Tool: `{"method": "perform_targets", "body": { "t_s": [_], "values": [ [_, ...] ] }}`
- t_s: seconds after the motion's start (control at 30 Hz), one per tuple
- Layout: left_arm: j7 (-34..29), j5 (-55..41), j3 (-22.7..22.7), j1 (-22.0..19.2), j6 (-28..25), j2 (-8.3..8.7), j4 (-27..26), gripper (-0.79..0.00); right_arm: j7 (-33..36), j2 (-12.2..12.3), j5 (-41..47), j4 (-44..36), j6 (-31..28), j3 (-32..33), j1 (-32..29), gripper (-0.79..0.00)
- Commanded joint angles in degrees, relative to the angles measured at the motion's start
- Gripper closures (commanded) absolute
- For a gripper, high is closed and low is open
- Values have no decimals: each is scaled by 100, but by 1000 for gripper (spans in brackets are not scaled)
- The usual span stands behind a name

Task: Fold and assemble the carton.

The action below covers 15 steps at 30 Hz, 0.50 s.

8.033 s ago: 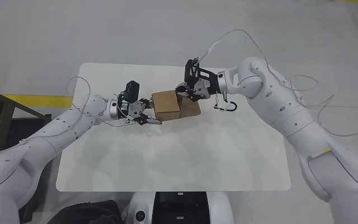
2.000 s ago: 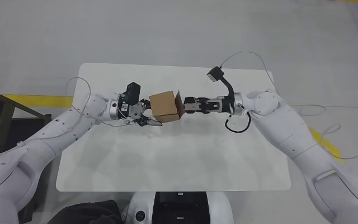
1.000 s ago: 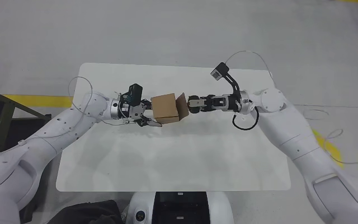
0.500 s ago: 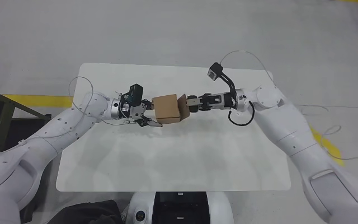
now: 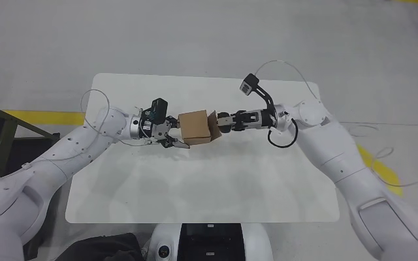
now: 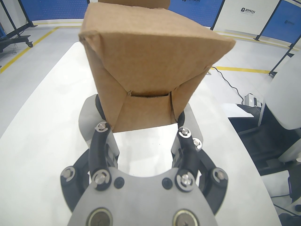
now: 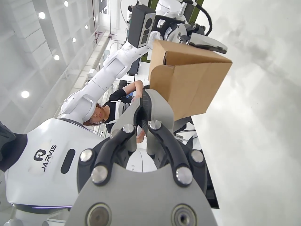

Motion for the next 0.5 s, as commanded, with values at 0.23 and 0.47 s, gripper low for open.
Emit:
{"method": "perform_targets", "body": {
  "t_s": [0.23,0.47],
  "values": [
    [0,-8,-9,3,0,19,-42,-185,232,-147,361,377,-72,14,38,0],
    [0,-27,-40,12,0,42,-96,-182,401,-266,671,690,-186,50,55,0]
  ]
}}
